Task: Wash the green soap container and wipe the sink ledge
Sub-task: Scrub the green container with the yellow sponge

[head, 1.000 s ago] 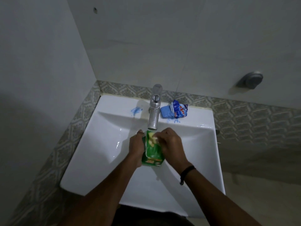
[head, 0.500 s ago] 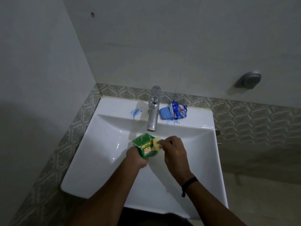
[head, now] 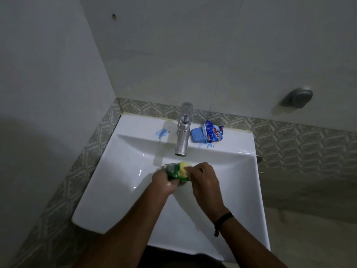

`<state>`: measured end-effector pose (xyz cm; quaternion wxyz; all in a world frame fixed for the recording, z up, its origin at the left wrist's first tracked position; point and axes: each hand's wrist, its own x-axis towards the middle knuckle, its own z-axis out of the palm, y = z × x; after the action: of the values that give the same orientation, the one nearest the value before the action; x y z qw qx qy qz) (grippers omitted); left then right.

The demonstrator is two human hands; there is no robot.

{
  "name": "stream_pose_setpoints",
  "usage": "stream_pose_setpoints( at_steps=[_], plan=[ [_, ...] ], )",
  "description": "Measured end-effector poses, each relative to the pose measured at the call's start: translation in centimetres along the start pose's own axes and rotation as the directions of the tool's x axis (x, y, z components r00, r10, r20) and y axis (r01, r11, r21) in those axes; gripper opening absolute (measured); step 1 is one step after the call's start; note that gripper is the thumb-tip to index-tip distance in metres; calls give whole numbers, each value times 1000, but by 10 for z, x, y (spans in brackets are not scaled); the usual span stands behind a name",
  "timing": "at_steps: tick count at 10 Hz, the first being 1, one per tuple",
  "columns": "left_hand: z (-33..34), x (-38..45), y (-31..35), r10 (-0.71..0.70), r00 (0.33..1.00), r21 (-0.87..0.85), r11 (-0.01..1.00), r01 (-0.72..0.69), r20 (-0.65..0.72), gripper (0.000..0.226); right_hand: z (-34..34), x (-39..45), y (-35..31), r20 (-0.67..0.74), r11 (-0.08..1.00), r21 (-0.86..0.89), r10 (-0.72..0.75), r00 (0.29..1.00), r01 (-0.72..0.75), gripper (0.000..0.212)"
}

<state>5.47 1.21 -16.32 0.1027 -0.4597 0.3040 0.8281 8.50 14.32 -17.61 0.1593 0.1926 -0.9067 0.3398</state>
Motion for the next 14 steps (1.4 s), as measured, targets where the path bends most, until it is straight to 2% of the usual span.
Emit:
stream_pose_setpoints(
  at_steps=[1,2,3,4,5,6,7,8,9,10,11,12,13,14],
  plan=[
    [3,-11,-4,-60,996,-179,981,71,64,42,-2,8,8,-41,976,54,211,977,-209,21],
    [-7,-3,-3,-120,987,-241,960,142,106,39,-6,7,5,18,989,98,112,994,-113,26],
    [-13,-2,1,-173,980,-169,967,188,103,37,-13,7,8,122,992,123,21,992,-36,38],
    [-14,-4,3,-196,975,-103,973,207,107,34,-13,4,10,260,996,81,-48,964,28,60],
    [-23,-8,10,-299,934,24,954,300,194,17,-9,3,20,118,999,-9,-39,992,41,53],
    [-37,-11,19,-353,931,648,732,211,96,33,-18,17,31,23,997,52,63,998,-65,42],
    [-46,-5,30,-126,990,949,313,-27,70,43,-27,31,34,39,978,149,141,989,-146,28],
    [-44,2,37,-144,960,905,392,-165,238,68,-27,40,32,69,896,304,317,946,-323,21],
    [-31,-4,31,-341,851,752,653,-90,399,71,-14,40,22,185,846,354,354,917,-398,14],
    [-21,-14,23,-358,859,582,808,88,366,65,2,36,15,217,926,64,351,911,-373,10],
    [-15,-14,9,-150,950,679,730,-81,275,61,7,26,14,96,917,17,394,914,-398,16],
    [-10,-12,-2,-6,960,698,688,-200,281,64,8,14,0,-22,700,443,634,773,-561,17],
    [-8,-10,-9,15,951,665,712,-227,309,66,6,20,-14,295,320,655,726,621,-685,25],
    [-9,-4,-15,62,938,611,744,-271,341,61,-4,31,-21,621,-128,708,582,526,-694,33]
  ],
)
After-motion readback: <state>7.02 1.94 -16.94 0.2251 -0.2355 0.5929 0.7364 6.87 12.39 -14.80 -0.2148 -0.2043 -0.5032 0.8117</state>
